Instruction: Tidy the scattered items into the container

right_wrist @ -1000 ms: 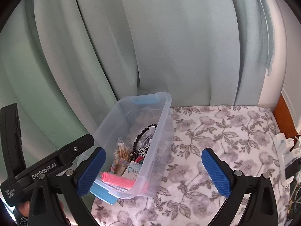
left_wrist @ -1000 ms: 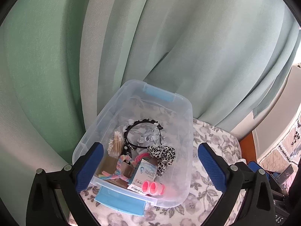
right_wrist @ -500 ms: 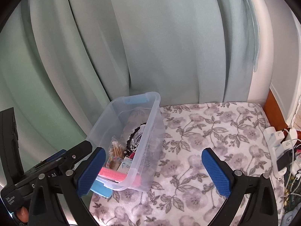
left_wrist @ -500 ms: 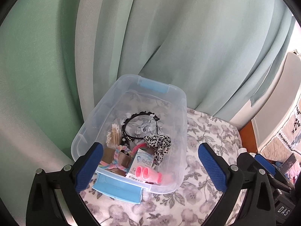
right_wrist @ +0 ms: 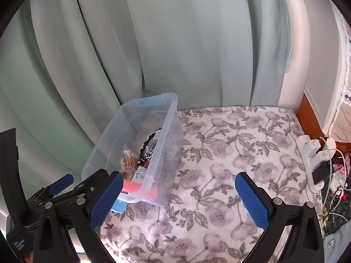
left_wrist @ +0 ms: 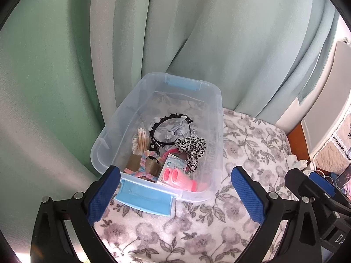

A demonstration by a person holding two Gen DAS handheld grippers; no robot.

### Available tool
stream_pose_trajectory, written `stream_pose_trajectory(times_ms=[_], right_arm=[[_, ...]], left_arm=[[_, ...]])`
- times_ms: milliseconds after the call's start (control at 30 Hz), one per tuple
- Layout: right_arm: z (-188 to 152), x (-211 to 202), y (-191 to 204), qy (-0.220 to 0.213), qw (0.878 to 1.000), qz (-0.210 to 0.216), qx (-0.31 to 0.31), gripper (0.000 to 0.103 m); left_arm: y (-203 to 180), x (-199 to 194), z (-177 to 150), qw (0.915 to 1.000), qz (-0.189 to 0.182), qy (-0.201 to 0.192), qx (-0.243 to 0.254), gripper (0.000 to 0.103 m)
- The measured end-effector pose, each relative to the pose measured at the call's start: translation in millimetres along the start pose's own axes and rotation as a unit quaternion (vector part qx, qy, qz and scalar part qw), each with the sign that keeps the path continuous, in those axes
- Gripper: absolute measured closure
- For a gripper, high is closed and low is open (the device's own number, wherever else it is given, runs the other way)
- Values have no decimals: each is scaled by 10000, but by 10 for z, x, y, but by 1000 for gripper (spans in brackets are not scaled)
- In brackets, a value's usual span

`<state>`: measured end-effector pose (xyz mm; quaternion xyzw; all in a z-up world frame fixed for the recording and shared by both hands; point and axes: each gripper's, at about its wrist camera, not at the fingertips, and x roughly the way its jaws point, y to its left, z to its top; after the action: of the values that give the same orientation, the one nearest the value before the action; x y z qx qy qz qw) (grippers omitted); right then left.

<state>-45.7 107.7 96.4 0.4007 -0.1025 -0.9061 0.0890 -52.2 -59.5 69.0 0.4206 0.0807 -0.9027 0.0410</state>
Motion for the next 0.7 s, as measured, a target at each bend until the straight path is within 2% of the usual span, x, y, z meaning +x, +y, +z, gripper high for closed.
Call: stream_pose_trajectory(times_ms=[367,567,700], right_arm=[[-30,-111,-28,201,9998,-55,34,0],[-80,-100,-59,397,9992,-40,81,0],[-109,-130,-76,416,9990,-102,82,0]], left_arm=[[-58,-122,-97,10000,58,69,37,2],[-96,-166,-188,9996,236,109,120,2],[-127,-195,-231,9996,181,149,136,2]])
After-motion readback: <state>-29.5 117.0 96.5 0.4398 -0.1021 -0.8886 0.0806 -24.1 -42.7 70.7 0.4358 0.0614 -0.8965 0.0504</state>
